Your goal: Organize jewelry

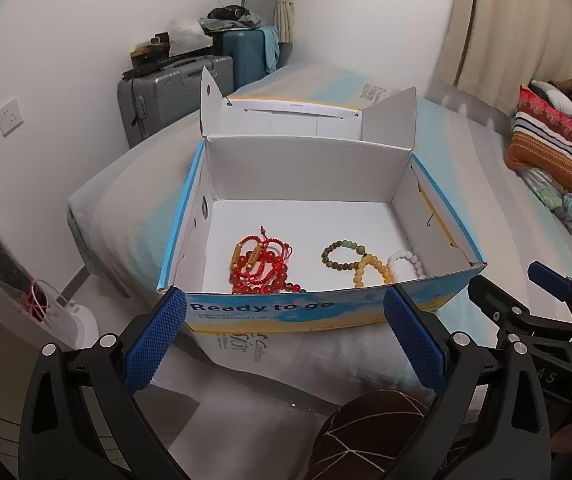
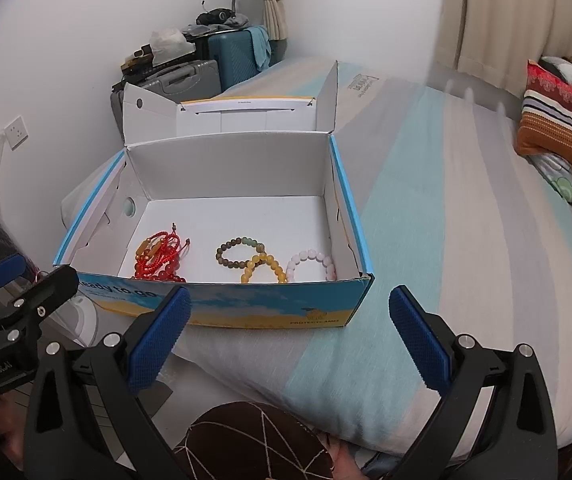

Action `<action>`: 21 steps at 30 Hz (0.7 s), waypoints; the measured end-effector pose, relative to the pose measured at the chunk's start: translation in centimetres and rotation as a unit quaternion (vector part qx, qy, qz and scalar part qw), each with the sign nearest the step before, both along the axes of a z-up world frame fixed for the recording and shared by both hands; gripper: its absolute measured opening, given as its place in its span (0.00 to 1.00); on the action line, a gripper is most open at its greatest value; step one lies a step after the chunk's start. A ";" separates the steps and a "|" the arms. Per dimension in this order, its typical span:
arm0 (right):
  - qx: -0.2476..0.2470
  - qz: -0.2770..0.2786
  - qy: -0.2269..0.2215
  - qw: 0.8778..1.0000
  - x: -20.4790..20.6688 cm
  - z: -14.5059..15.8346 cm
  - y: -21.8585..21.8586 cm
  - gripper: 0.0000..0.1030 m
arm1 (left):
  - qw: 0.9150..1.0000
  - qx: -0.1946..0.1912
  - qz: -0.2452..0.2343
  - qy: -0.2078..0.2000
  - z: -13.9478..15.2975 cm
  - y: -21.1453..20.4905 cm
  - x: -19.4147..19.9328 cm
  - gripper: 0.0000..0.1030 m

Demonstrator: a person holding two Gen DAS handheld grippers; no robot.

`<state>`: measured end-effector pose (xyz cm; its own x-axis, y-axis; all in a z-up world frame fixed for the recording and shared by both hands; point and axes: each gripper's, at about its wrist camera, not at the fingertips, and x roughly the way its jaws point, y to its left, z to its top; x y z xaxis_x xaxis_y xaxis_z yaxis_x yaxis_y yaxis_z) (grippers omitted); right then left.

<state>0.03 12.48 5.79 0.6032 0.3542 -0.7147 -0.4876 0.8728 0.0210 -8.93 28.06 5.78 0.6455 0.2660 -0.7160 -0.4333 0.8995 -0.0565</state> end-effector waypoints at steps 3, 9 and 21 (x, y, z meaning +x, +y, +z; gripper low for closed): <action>0.000 0.000 0.001 1.000 0.0 0.0 0.0 0.93 | 1.000 0.000 0.001 0.004 -0.2 -0.1 0.1 0.94; 0.000 -0.001 0.004 1.000 0.0 -0.4 0.1 0.93 | 1.000 -0.005 0.000 0.006 -0.5 -0.2 0.2 0.94; 0.001 0.002 0.008 1.000 -0.2 -0.6 0.1 0.93 | 1.000 -0.016 0.006 0.006 -0.8 0.1 0.2 0.94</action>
<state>-0.15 12.54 5.19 0.5906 0.3590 -0.7227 -0.4913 0.8704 0.0309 -8.72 28.19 4.99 0.6341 0.2496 -0.7318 -0.4442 0.8923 -0.0806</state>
